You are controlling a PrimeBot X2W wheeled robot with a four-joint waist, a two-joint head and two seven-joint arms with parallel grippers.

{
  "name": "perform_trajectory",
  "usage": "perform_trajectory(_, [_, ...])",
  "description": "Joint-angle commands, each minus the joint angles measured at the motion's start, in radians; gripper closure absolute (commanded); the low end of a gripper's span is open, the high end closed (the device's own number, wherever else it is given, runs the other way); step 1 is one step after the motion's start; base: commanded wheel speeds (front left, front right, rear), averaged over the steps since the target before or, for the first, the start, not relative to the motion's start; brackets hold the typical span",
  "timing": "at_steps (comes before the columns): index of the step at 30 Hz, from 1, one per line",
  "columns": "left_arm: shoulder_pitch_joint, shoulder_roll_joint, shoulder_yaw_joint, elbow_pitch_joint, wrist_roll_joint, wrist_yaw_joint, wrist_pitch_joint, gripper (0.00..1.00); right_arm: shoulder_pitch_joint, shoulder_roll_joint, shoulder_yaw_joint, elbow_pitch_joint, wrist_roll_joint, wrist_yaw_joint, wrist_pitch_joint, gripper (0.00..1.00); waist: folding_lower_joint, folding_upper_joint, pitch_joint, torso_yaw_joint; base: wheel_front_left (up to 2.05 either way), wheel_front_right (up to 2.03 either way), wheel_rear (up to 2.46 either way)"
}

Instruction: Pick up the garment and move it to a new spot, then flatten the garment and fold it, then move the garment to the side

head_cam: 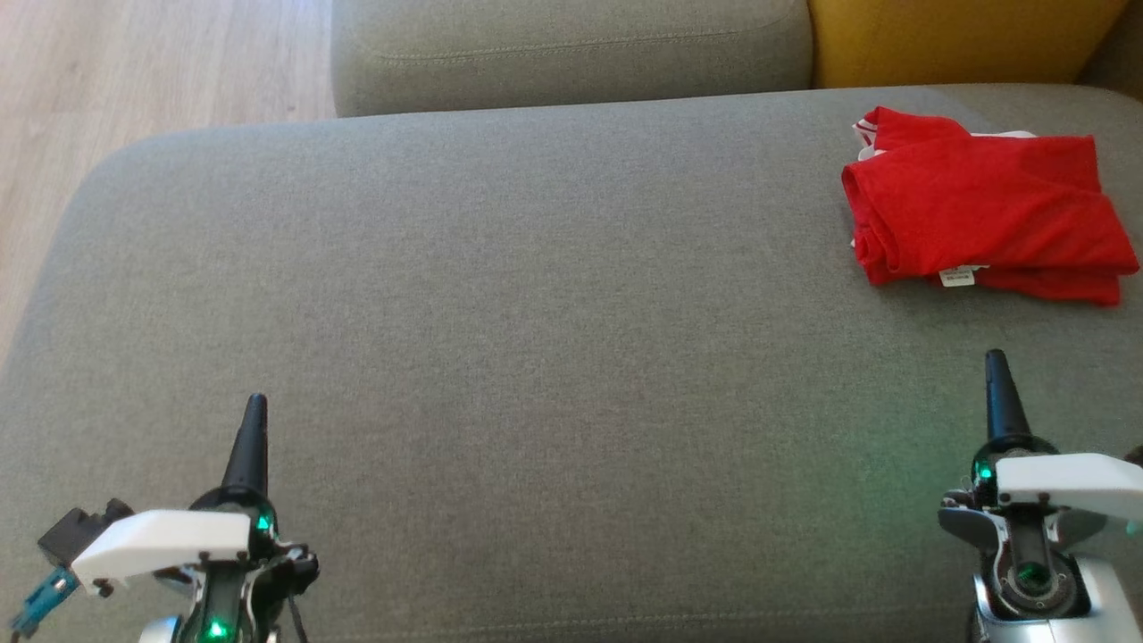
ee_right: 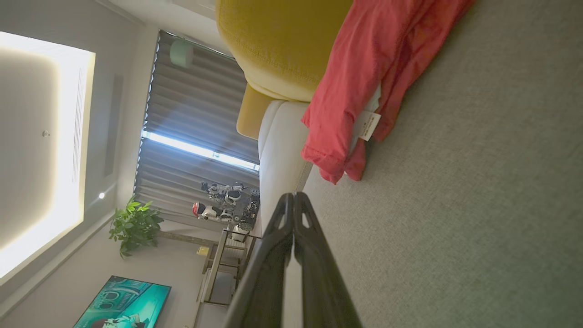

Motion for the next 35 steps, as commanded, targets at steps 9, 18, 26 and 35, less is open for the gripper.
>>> perform_trajectory(9, [-0.063,0.018,0.046,-0.023,-0.08,-0.012,0.031,1.0,-0.011,-0.004,0.003,-0.047,0.116,0.002,0.031,1.0,0.0,0.0,-0.006,-0.001,0.0,0.0,0.0])
perform_trajectory(18, [-0.068,0.019,0.061,-0.016,-0.153,-0.017,0.058,1.0,-0.007,-0.002,-0.007,-0.054,0.224,0.002,0.057,1.0,0.0,0.0,-0.013,-0.002,0.0,0.0,0.0])
perform_trajectory(26, [-0.072,0.02,0.075,-0.01,-0.217,-0.022,0.082,1.0,-0.002,0.0,-0.016,-0.061,0.319,0.002,0.08,1.0,0.0,0.0,-0.019,-0.003,0.0,0.0,0.0])
perform_trajectory(35, [-0.074,0.019,0.084,-0.006,-0.255,-0.024,0.097,1.0,0.0,0.0,-0.021,-0.065,0.377,0.002,0.094,1.0,0.0,0.0,-0.023,-0.003,0.0,0.0,0.0])
